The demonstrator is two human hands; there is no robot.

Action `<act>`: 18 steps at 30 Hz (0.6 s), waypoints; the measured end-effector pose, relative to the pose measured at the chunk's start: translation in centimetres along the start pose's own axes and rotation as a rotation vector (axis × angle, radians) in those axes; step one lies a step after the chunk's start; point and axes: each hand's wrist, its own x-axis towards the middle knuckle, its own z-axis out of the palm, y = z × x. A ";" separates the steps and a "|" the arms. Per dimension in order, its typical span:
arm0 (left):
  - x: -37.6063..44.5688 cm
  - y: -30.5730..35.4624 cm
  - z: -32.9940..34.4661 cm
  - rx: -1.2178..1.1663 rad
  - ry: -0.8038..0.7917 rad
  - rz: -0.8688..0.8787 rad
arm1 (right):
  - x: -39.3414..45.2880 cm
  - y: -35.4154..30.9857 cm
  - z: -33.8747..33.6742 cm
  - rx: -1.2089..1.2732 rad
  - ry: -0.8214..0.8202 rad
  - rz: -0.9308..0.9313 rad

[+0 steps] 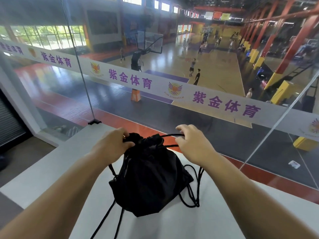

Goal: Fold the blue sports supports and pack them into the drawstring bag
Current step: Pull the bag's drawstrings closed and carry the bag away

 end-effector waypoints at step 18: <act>-1.9 -2.9 -3.3 -0.355 0.162 0.024 | 2.0 -3.7 4.7 -0.427 -0.203 -0.246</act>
